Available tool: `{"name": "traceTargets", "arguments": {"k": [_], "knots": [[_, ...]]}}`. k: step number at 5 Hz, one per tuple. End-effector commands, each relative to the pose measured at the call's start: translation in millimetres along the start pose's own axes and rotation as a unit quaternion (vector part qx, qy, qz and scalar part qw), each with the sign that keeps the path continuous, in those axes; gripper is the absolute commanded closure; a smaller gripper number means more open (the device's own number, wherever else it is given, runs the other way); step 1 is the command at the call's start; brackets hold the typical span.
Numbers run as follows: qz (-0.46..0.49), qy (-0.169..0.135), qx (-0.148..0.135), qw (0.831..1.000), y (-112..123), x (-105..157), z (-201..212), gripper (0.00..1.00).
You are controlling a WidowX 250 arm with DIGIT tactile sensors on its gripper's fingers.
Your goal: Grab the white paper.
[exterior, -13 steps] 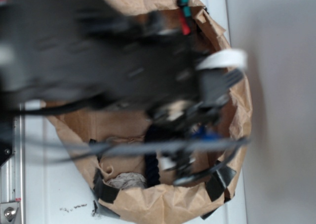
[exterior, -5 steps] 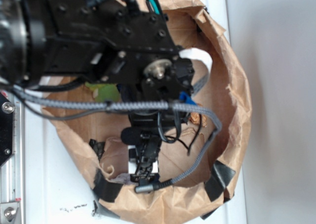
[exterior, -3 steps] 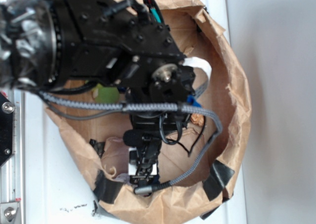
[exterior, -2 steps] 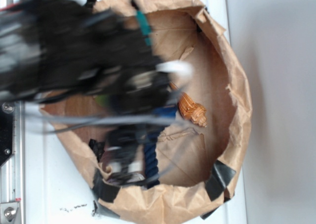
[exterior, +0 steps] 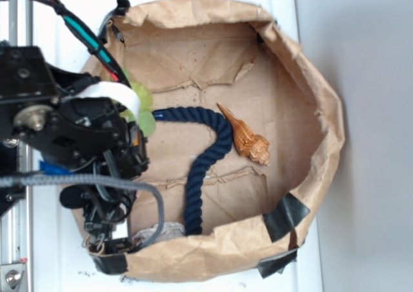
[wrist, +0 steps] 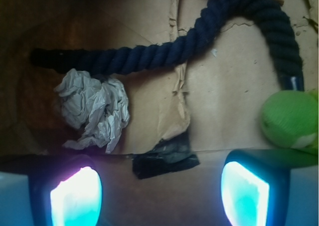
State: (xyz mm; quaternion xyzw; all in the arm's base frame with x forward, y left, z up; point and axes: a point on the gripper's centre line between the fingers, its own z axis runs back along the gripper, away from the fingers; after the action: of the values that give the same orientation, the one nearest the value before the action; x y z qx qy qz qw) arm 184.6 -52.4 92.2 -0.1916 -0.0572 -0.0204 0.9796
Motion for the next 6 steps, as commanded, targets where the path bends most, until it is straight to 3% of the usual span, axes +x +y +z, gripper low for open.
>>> {"name": "traceTargets", "arguments": {"k": [1,2,3,4,6], "knots": [[0.045,-0.030,-0.067,0.996,-6.9,36.6,7.6,0.00],[0.043,-0.039,-0.072,0.996,-11.1,45.6,4.1,0.00],[0.024,-0.029,-0.075,0.996,-17.0,46.8,-4.4,0.00],[0.021,-0.027,-0.064,0.997,-22.5,35.4,-20.5,0.00],[0.043,-0.025,-0.049,0.998,-30.8,37.2,-31.6,0.00]]}}
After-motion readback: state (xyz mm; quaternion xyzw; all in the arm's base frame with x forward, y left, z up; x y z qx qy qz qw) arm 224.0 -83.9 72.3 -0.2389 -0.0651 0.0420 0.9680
